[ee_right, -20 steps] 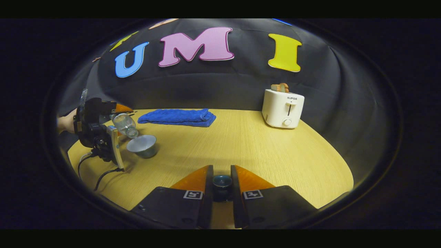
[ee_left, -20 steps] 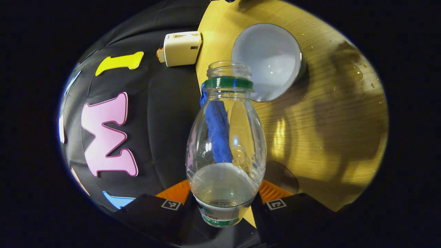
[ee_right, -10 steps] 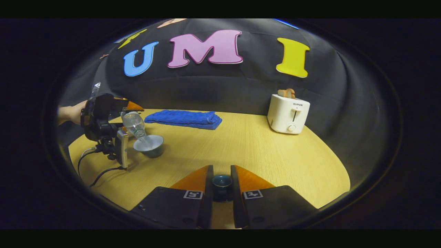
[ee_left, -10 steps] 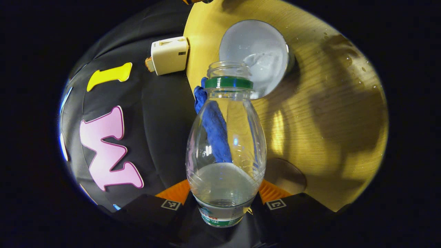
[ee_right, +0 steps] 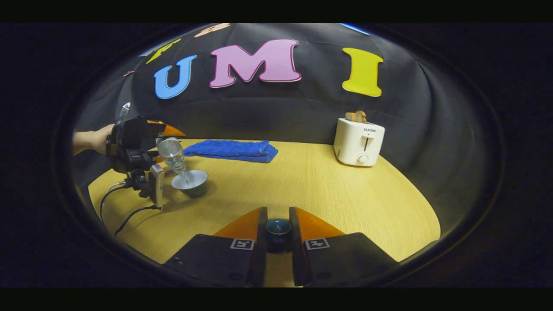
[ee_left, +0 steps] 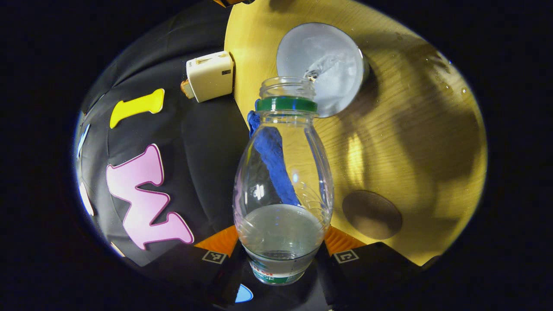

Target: Open the teacup lid with one hand, grasp the water bottle and pour water into the teacup with the other hand; after pouring, place the water bottle on the coaster and then close the teacup lid.

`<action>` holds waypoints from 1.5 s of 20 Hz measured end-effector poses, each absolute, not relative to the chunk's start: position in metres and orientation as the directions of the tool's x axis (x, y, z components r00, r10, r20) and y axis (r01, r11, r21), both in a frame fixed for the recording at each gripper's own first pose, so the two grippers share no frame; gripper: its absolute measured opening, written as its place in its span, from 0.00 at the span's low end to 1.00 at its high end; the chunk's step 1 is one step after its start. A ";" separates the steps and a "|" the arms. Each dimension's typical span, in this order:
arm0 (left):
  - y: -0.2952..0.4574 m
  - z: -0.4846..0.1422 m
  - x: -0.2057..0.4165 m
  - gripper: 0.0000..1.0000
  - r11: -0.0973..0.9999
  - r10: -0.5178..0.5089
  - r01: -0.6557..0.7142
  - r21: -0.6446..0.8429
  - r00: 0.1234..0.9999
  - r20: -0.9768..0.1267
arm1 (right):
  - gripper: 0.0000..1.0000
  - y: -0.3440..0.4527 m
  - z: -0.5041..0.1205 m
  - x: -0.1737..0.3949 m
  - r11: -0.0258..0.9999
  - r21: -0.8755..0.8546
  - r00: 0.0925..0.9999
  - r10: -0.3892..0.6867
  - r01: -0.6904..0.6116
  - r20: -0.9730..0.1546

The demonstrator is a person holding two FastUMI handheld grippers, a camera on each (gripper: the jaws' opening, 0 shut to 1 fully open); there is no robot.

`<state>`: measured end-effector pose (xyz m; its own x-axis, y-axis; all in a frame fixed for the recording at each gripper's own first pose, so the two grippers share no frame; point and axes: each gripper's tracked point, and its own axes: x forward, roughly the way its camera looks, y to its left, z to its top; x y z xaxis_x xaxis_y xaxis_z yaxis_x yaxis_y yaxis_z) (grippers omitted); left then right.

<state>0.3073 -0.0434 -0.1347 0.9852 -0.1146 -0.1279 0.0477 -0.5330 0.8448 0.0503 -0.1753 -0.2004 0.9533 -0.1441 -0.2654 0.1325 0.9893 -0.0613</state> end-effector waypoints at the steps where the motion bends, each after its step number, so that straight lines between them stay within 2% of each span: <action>1: -0.043 -0.134 0.308 0.75 -0.542 -0.113 0.046 0.839 0.986 -0.126 | 0.28 -0.174 -0.200 0.050 0.990 -0.059 0.954 -0.142 0.131 -0.263; 5: -0.043 -0.131 0.307 0.75 -0.577 -0.111 0.027 0.816 0.988 -0.111 | 0.28 -0.169 -0.200 0.049 0.991 -0.051 0.956 -0.133 0.124 -0.260; 7: -0.043 -0.132 0.307 0.75 -0.585 -0.122 0.013 0.811 0.987 -0.104 | 0.32 -0.165 -0.200 0.049 0.992 -0.048 0.957 -0.128 0.120 -0.259; 8: -0.043 -0.133 0.306 0.74 -0.593 -0.125 0.005 0.805 0.987 -0.099 | 0.28 -0.164 -0.199 0.050 0.992 -0.047 0.958 -0.127 0.119 -0.259; 22: -0.056 -0.136 0.292 0.75 -0.696 -0.227 -0.107 0.710 0.971 -0.075 | 0.28 -0.147 -0.202 0.047 0.993 0.027 0.953 -0.106 0.119 -0.284; 23: -0.056 -0.137 0.290 0.75 -0.709 -0.238 -0.121 0.694 0.968 -0.075 | 0.23 -0.144 -0.201 0.047 0.993 0.035 0.953 -0.102 0.117 -0.286; 24: -0.055 -0.139 0.287 0.75 -0.723 -0.244 -0.131 0.678 0.967 -0.073 | 0.28 -0.141 -0.201 0.046 0.993 0.030 0.953 -0.100 0.113 -0.285; 30: -0.050 -0.142 0.280 0.75 -0.750 -0.257 -0.156 0.643 0.964 -0.066 | 0.28 -0.136 -0.201 0.044 0.994 0.037 0.951 -0.090 0.106 -0.296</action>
<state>0.2799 -0.0501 -0.1421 0.9642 -0.2568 -0.0657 -0.1558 -0.7498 0.6431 0.0439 -0.1361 -0.2013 0.9508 -0.0904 -0.2964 0.1061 0.9937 0.0371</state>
